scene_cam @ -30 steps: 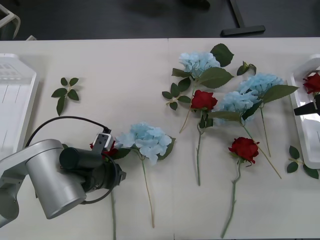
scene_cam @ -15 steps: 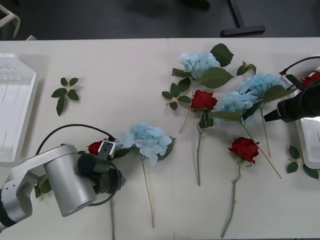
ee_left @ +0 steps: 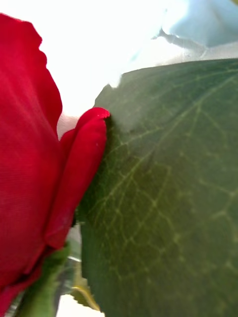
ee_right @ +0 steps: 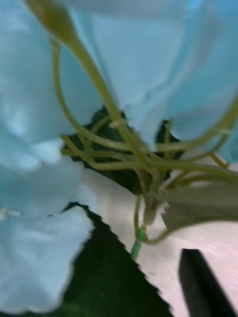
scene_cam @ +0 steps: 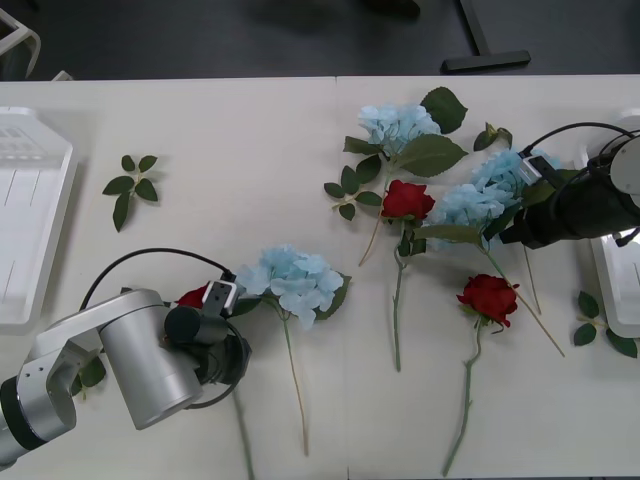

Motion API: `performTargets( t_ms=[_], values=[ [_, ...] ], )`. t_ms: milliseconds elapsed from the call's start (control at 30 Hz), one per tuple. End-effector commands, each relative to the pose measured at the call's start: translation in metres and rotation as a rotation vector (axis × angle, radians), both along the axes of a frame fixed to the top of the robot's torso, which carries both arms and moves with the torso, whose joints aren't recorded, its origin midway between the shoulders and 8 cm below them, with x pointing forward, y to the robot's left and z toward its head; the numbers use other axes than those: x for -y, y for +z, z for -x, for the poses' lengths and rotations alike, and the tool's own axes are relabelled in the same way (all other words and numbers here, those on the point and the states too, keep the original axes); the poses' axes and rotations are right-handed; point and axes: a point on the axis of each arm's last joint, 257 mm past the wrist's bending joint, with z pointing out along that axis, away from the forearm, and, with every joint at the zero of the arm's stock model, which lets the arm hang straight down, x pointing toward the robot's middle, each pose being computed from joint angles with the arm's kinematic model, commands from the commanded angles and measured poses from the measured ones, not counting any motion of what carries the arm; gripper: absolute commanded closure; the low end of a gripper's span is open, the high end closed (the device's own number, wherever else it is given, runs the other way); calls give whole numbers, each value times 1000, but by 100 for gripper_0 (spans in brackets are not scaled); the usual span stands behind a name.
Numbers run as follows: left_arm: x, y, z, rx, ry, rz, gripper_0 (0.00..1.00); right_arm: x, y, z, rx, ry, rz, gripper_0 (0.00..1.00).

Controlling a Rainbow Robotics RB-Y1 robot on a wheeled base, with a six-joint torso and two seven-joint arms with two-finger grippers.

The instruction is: Place the red flowers into the right box and the blue flowers into the left box. If a person shows an open palm, hand one flower to the person first, then continue sorting.

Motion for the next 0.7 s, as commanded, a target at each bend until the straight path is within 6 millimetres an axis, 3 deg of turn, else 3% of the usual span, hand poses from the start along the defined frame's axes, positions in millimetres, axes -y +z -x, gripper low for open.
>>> performTargets(
  t_ms=[33, 100, 167, 233, 500, 700],
  values=[
    [15, 13, -15, 54, -47, 0, 100, -27, 23, -22, 53, 1, -28, 57],
    [14, 15, -18, 64, -51, -5, 100, -28, 22, -22, 52, -4, -27, 69],
    [12, 15, -19, 70, -53, -13, 100, -29, 21, -22, 51, -3, -27, 92],
    [9, 16, -21, 77, -54, -21, 100, -29, 22, -23, 51, -9, -30, 100],
    [-9, 26, -29, 119, -72, -36, 100, -32, 25, -20, 29, -11, -45, 100],
    [-41, 70, -48, 203, -76, -68, 100, -44, 53, -10, -16, 12, -148, 100]
  ],
)
